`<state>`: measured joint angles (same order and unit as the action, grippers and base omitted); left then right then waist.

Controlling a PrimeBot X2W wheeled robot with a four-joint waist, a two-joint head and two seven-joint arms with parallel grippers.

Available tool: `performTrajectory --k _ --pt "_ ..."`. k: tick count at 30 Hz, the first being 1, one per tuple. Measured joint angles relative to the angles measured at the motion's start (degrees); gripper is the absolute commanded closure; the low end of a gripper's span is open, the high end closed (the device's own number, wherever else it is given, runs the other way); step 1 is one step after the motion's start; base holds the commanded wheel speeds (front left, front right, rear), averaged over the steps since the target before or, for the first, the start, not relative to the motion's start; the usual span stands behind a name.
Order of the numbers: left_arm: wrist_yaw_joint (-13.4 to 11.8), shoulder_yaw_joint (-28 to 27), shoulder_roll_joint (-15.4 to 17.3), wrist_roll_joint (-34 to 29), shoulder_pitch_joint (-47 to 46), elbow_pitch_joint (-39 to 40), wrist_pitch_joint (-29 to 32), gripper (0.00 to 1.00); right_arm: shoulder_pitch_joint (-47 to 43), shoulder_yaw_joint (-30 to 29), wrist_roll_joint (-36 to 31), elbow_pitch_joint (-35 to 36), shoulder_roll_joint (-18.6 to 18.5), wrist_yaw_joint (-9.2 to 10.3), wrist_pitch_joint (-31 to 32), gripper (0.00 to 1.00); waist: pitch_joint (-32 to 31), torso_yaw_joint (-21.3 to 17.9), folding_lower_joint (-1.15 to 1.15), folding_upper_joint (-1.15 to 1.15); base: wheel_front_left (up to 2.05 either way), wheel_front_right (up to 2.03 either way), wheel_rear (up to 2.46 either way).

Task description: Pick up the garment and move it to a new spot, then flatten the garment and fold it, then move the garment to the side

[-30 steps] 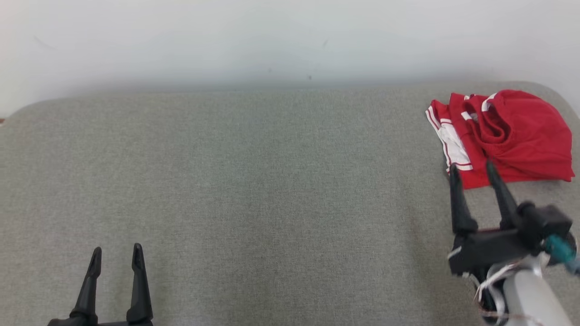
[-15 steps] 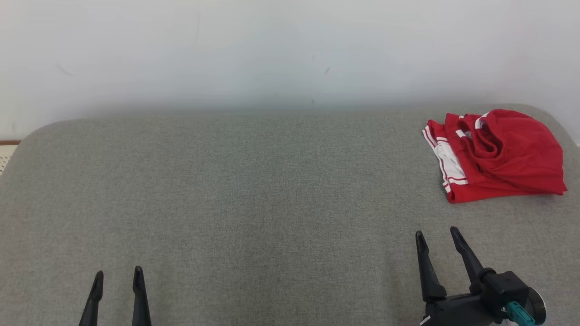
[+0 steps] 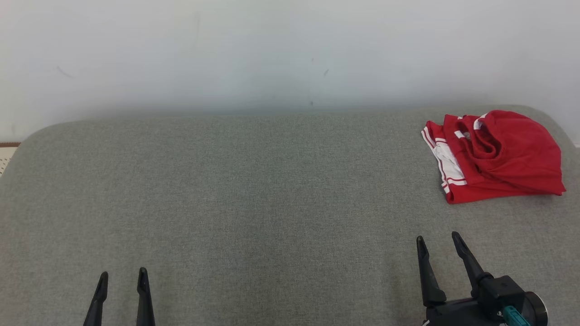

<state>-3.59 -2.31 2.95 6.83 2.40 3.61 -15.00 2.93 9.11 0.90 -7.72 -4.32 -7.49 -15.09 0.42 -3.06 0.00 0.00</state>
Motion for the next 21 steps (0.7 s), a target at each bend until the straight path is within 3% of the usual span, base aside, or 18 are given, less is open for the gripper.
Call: performTrajectory --k 21 --pt "0.0 -0.1 0.0 0.2 0.5 0.4 0.0 0.0 0.0 0.1 0.0 0.0 0.2 0.0 0.4 0.0 -0.2 -0.1 0.0 0.0 0.0 0.0 0.0"
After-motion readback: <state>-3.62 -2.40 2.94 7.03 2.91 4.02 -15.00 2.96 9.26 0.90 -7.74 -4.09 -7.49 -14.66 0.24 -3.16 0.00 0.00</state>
